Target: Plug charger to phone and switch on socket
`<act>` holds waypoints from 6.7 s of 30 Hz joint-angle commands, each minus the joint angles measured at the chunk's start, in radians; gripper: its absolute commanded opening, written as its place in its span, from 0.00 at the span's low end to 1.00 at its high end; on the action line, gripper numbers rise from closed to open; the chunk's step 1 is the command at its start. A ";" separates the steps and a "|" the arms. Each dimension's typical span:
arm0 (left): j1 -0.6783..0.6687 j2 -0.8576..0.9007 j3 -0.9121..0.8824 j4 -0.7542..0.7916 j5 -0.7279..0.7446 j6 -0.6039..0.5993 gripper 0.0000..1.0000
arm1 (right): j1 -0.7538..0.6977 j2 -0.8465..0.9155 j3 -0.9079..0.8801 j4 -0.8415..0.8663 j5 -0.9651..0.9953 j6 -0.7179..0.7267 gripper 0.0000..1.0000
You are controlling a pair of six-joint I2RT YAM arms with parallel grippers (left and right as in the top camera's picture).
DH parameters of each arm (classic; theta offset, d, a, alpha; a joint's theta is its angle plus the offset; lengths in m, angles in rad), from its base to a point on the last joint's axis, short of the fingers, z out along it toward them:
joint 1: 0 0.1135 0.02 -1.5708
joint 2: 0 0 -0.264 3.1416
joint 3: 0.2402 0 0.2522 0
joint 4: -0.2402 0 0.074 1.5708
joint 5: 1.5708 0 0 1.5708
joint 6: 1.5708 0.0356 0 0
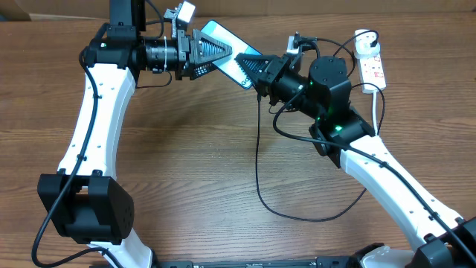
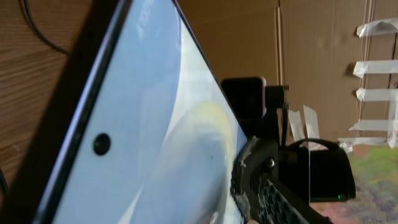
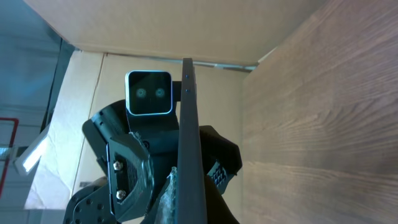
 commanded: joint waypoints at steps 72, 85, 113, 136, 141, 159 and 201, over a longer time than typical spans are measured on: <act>-0.105 -0.008 0.000 0.269 -0.132 -0.319 0.58 | 0.149 0.049 0.020 0.104 0.016 0.078 0.04; -0.109 -0.008 0.000 0.317 -0.135 -0.352 0.45 | 0.216 0.074 0.020 0.103 0.023 0.077 0.04; -0.108 -0.008 0.000 0.354 -0.134 -0.392 0.04 | 0.245 0.074 0.020 0.075 0.016 0.069 0.04; -0.092 -0.008 0.000 0.342 -0.214 -0.417 0.04 | 0.245 0.074 0.020 -0.079 0.012 -0.138 0.54; -0.087 -0.008 0.000 0.342 -0.211 -0.417 0.04 | 0.242 0.074 0.020 -0.132 0.012 -0.167 0.55; -0.006 -0.008 0.000 0.241 -0.021 -0.200 0.04 | 0.182 0.008 0.021 -0.635 0.158 -0.475 0.54; -0.182 -0.008 0.000 -0.443 -0.326 0.410 0.04 | 0.060 -0.041 0.113 -0.719 0.195 -0.600 0.23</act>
